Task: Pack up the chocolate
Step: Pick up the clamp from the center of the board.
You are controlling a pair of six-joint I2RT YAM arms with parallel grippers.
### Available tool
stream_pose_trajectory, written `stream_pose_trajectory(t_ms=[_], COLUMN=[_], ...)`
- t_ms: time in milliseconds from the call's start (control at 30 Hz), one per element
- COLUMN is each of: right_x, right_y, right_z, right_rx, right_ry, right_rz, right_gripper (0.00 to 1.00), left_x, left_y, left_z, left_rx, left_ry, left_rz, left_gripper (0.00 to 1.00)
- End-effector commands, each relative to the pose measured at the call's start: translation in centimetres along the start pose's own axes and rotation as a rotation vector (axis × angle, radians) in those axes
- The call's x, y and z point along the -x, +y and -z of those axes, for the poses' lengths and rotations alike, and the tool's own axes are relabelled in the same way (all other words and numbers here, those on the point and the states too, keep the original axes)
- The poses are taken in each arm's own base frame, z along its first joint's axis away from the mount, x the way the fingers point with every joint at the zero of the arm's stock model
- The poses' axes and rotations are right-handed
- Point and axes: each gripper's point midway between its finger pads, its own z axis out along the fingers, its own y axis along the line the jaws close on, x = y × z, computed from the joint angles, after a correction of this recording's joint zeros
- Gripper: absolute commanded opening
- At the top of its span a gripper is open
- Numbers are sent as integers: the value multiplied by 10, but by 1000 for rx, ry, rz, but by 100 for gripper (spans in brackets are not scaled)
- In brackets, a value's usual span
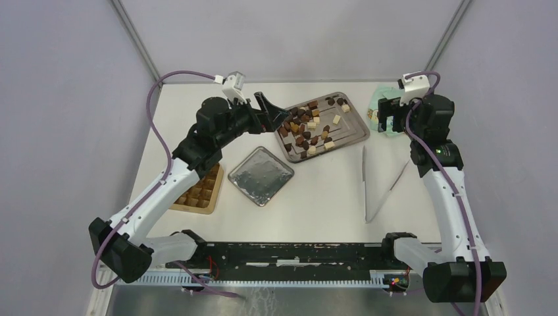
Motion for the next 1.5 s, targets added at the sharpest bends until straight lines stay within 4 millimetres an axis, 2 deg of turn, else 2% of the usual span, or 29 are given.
stream_pose_trajectory(t_ms=[0,100,233,333,433,533,700,833,1000,1067,1133,1267,1367,1467], right_x=[4,-10,-46,-68,-88,-104,-135,-162,-201,-209,-218,-248,-260,-269], right_y=[6,37,91,100,93,68,30,0,-18,-30,-40,-29,-25,-24], right_z=[2,1,15,15,9,2,-2,-1,5,8,13,15,11,6], right_rx=[25,210,574,631,594,490,269,80,-43,-114,-190,-170,-182,-202], right_ry=[-37,-51,-44,17,93,160,276,387,538,541,546,568,549,551], right_rz=[6,116,318,284,225,182,93,-15,-160,-184,-218,-333,-411,-463], right_gripper=[98,98,98,98,98,98,98,98,98,98,93,85,74,68], left_x=[20,14,6,-3,-20,-38,-59,-65,-66,-67,-69,-73,-75,-76], left_y=[-47,-51,-55,-51,-38,-25,-18,-12,-13,-13,-11,-7,-7,-6], left_z=[-3,-7,-13,-20,-31,-41,-50,-54,-60,-61,-62,-63,-62,-59], left_rx=[-206,-248,-294,-307,-279,-240,-214,-192,-190,-188,-184,-167,-165,-161], left_ry=[-41,-33,-35,-33,-7,43,98,105,123,129,133,134,136,133], left_rz=[40,61,105,136,152,176,193,200,201,202,206,216,221,221], left_gripper=[100,100,100,100,100,99,98,98,98,97,97,97,96,96])
